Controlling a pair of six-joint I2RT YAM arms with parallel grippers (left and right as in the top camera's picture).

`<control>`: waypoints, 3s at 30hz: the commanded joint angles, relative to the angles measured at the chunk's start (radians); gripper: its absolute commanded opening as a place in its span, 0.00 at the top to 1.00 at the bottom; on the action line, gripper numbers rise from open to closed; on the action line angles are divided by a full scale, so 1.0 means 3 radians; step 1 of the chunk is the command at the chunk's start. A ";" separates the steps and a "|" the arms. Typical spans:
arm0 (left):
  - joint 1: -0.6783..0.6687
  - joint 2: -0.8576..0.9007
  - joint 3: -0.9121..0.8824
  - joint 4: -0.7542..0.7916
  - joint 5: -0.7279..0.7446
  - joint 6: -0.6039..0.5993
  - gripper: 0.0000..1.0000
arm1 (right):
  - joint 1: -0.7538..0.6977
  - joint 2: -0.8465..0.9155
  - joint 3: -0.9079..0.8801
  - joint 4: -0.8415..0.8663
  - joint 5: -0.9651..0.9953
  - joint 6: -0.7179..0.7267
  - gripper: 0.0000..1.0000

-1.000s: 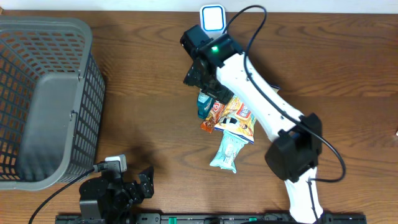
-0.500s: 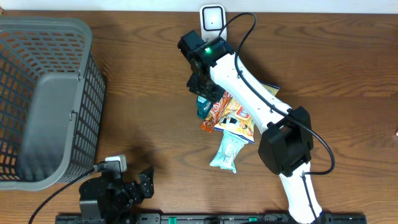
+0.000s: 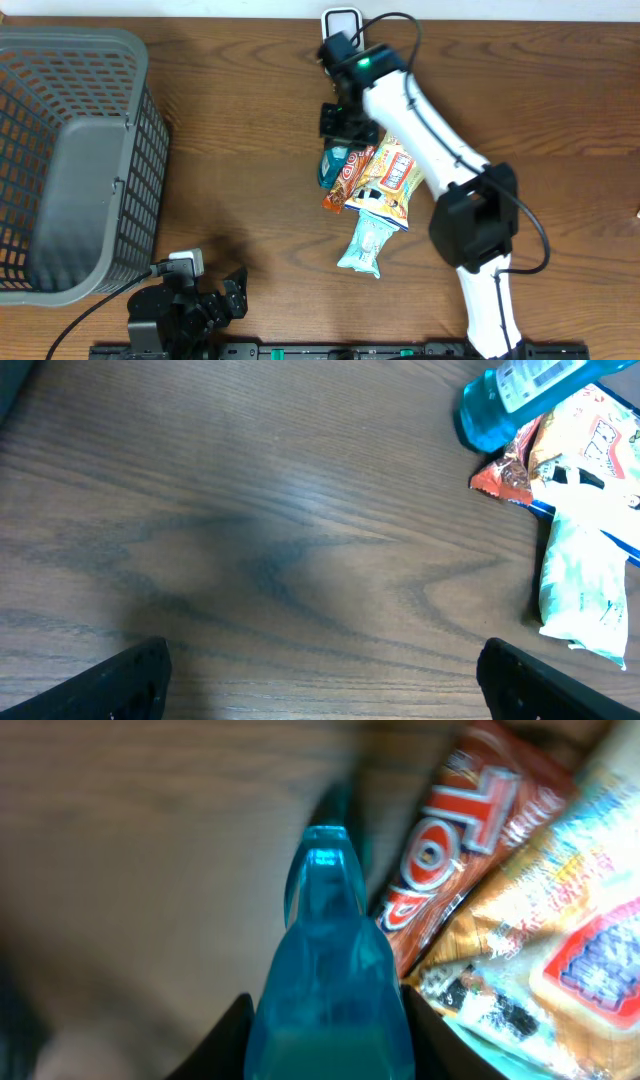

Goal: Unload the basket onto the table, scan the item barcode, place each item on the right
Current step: 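Lift the mouthwash bottle and rotate it with the right gripper, then carry the mouthwash bottle to the white scanner and hold it there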

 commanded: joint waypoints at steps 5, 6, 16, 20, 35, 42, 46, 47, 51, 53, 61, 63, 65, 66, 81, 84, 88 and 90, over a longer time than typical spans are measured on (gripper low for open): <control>0.0003 -0.0004 -0.0019 -0.0034 0.0042 -0.0031 0.02 | -0.0600 -0.0193 0.0098 -0.0381 -0.1542 -0.1849 0.95; 0.0001 -0.0004 -0.0019 -0.0034 0.0043 -0.0031 0.02 | -0.0668 -0.0214 0.0098 -0.0450 -0.1591 -0.1963 0.95; 0.0003 -0.0004 -0.0019 -0.0034 0.0042 -0.0031 0.02 | -0.1116 -0.0629 0.0088 -0.1148 -0.2471 -0.3470 0.87; 0.0003 -0.0004 -0.0019 -0.0034 0.0042 -0.0031 0.02 | -0.1166 -0.0783 0.0088 -0.1148 -0.2693 -0.3532 0.88; 0.0003 -0.0004 -0.0019 -0.0034 0.0042 -0.0031 0.02 | -0.1170 -0.1752 0.0088 -0.1147 -0.2875 -0.2586 0.88; 0.0003 -0.0004 -0.0019 -0.0034 0.0042 -0.0031 0.02 | -0.1170 -0.2019 0.0088 -0.1147 -0.2874 -0.2411 0.86; 0.0003 -0.0004 -0.0019 -0.0034 0.0043 -0.0032 0.02 | -0.1170 -0.2084 0.0088 -0.1147 -0.2874 -0.2411 0.86; 0.0003 -0.0004 -0.0019 -0.0034 0.0042 -0.0032 0.02 | -0.1170 -0.2085 0.0088 -0.1147 -0.2874 -0.2411 0.86; 0.0003 -0.0004 -0.0019 -0.0034 0.0042 -0.0031 0.02 | -0.1170 -0.2084 0.0086 -0.1147 -0.2838 -0.2411 0.86; 0.0003 -0.0004 -0.0019 -0.0034 0.0043 -0.0031 0.02 | -0.1170 -0.2084 0.0086 -0.1147 -0.2837 -0.2410 0.87; 0.0003 -0.0004 -0.0019 -0.0034 0.0043 -0.0031 0.02 | -0.1169 -0.2083 0.0086 -0.1106 -0.2244 -0.2412 0.93; 0.0003 -0.0004 -0.0019 -0.0034 0.0042 -0.0031 0.02 | -0.1151 -0.2076 0.0083 -0.1057 -0.1916 -0.2411 0.95; 0.0003 -0.0004 -0.0019 -0.0034 0.0042 -0.0032 0.02 | -0.1085 -0.2065 0.0083 -0.0954 -0.1517 -0.2378 0.97; 0.0003 -0.0004 -0.0019 -0.0034 0.0042 -0.0032 0.02 | -0.1048 -0.2061 0.0083 -0.0907 -0.1406 -0.2344 0.97; 0.0003 -0.0004 -0.0019 -0.0034 0.0043 -0.0031 0.02 | -0.0422 -0.1698 0.0080 -0.0243 0.1363 -0.1104 0.93; 0.0003 -0.0004 -0.0019 -0.0034 0.0042 -0.0031 0.02 | -0.0308 -0.1476 0.0080 -0.0056 0.1671 -0.1102 0.91; 0.0003 -0.0004 -0.0019 -0.0034 0.0043 -0.0032 0.02 | -0.0206 -0.1186 0.0081 0.0224 0.2118 -0.1102 0.88; 0.0003 -0.0004 -0.0019 -0.0034 0.0043 -0.0031 0.02 | -0.0175 -0.1049 0.0081 0.0399 0.2350 -0.1104 0.88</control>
